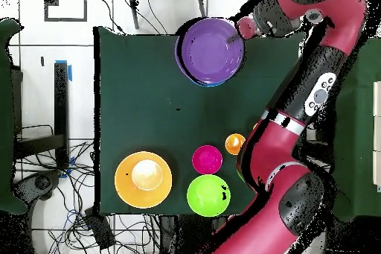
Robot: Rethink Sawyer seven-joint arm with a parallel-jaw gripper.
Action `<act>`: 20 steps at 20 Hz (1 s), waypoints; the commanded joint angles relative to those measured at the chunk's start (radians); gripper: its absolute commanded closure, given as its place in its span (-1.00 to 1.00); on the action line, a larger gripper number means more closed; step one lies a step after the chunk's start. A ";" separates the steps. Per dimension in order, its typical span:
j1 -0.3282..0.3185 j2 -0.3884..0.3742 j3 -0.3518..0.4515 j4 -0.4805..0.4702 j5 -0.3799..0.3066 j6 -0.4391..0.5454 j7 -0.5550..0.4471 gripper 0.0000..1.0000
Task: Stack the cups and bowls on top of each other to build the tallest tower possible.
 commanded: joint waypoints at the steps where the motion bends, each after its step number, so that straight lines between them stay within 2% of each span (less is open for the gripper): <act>1: 0.041 0.000 -0.149 0.010 0.026 -0.102 -0.089 1.00; 20: 0.040 -0.011 -0.219 0.034 0.084 -0.157 -0.105 1.00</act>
